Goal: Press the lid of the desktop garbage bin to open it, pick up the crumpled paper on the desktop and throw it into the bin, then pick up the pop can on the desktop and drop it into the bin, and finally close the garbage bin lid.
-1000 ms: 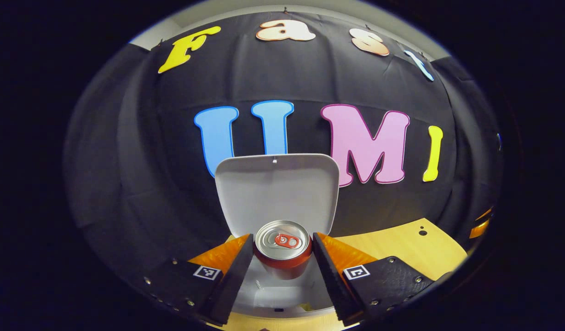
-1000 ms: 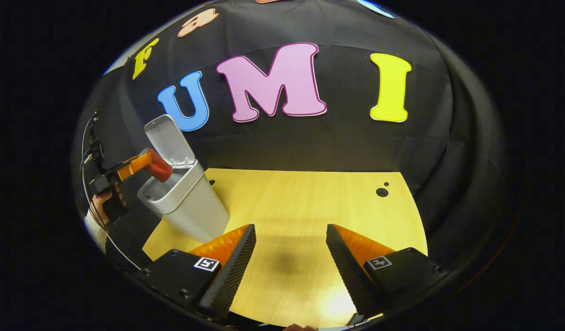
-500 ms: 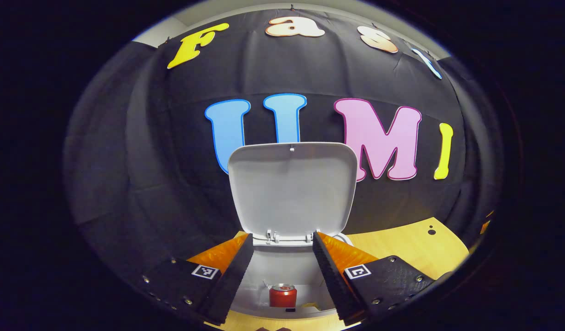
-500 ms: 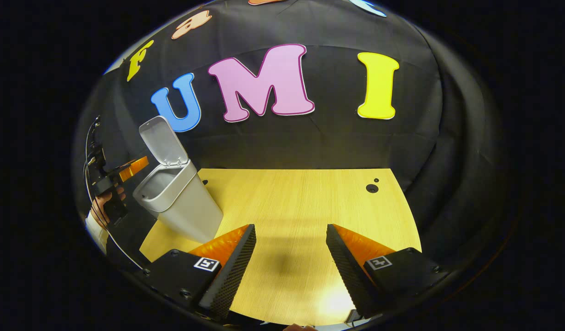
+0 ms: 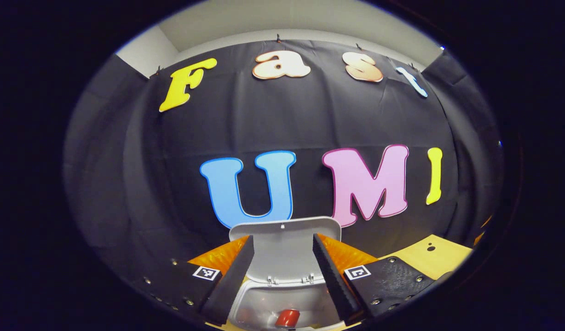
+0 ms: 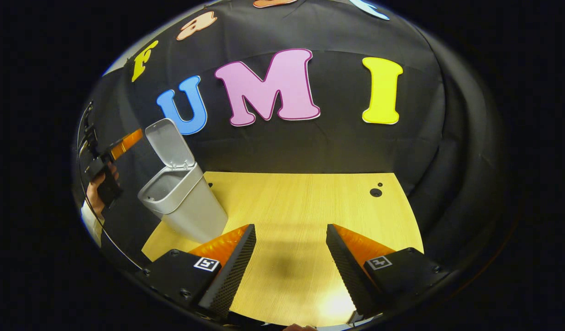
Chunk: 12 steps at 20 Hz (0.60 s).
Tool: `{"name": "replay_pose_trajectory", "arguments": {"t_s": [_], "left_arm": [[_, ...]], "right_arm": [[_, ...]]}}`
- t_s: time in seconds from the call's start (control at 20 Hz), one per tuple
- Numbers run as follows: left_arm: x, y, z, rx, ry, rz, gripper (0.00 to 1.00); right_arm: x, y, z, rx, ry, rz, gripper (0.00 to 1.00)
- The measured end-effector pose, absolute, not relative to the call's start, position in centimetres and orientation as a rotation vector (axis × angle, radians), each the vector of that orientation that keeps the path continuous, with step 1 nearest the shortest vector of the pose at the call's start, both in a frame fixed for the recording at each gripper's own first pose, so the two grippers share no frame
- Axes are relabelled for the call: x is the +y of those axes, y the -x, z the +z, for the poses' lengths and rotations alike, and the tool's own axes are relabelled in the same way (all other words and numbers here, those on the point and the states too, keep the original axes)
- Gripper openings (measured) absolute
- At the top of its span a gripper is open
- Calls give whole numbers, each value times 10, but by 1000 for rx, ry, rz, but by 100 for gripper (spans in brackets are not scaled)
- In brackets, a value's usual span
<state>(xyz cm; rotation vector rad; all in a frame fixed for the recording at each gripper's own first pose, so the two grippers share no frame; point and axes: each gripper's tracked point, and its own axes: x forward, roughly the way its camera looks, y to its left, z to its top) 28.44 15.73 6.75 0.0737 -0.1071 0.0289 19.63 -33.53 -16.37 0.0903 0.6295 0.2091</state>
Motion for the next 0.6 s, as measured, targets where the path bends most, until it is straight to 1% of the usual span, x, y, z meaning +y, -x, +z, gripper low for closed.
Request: {"name": "replay_pose_trajectory", "arguments": {"t_s": [0.2, 0.35, 0.45, 0.6], "left_arm": [[162, -305, 114, -166, -67, 16, 83], [167, -327, 132, -178, -88, 11, 83], [164, -344, 134, -160, -83, -12, 83], [152, -368, 108, -75, -78, -53, 83]], "right_arm": [[-343, -194, -162, 624, -98, 196, 99], [-350, -191, -164, 624, -102, 185, 99], [-352, -189, -165, 627, -110, 180, 99], [-354, -187, -165, 628, -118, 173, 99]]}}
